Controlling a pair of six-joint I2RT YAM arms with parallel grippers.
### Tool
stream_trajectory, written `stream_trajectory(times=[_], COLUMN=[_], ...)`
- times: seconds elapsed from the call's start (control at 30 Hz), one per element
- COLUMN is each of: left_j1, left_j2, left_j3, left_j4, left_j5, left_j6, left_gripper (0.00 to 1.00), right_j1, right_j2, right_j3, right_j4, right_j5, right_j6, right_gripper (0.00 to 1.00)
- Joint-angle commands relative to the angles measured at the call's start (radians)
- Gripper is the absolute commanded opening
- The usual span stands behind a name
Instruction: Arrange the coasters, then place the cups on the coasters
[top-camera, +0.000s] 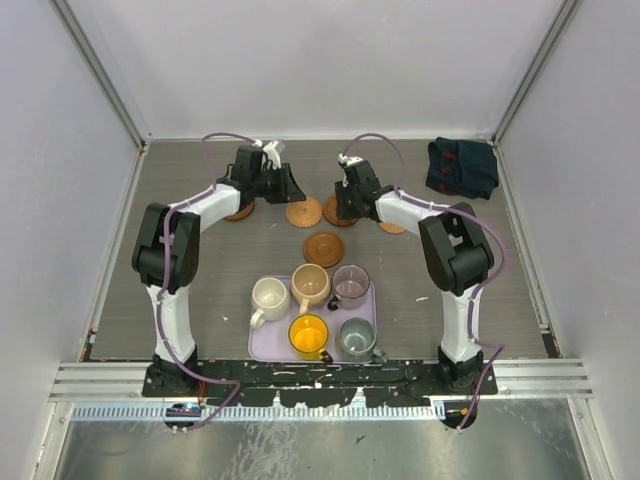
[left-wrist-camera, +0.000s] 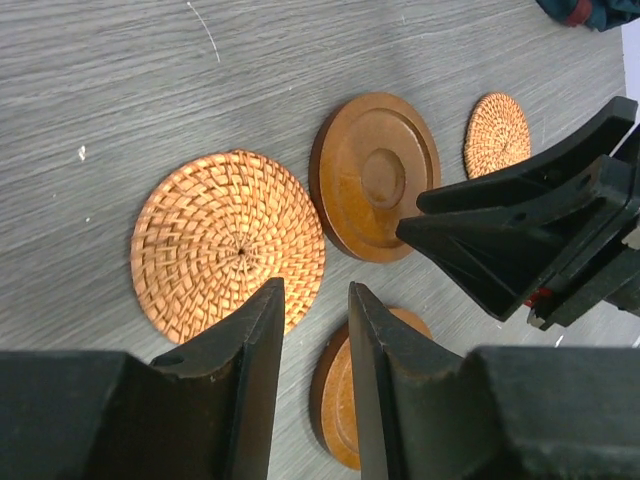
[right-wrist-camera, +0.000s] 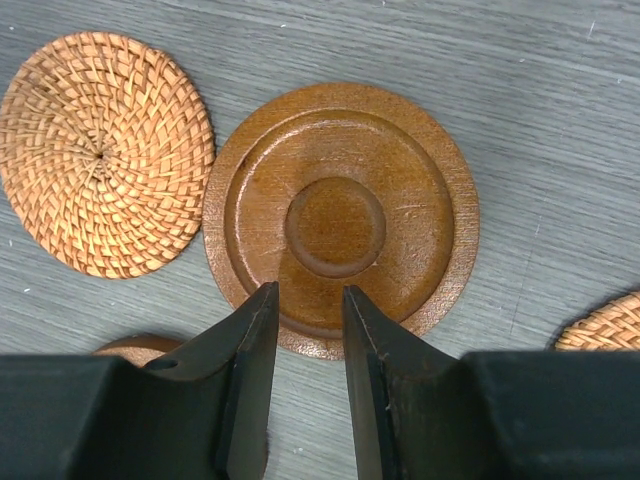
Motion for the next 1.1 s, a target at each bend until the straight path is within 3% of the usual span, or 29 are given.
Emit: stream_trajectory(times=[0.0, 0.5, 1.07], left_j1=[-0.012, -0.041, 0.001], left_j2=[0.046, 0.133, 0.132], left_j3=[0.066, 0.123, 0.116], left_j4=[0.017, -0.083, -0.267], left_j5=[0.054, 0.103, -0.144], left_j6=[-0.013, -0.035, -0.052], left_gripper=[0.33, 0.39, 0.38], right_j1=[0.001, 0.001, 0.004], right_j2=[0.008, 0.051, 0.072], right_j3=[0.06, 0.099, 0.098], right_j4=[0.003, -0.025, -0.026], right_j5=[0.018, -0.02, -0.082], right_j6=[-0.013, 0.009, 0.021], right_gripper=[0.37, 0.37, 0.37])
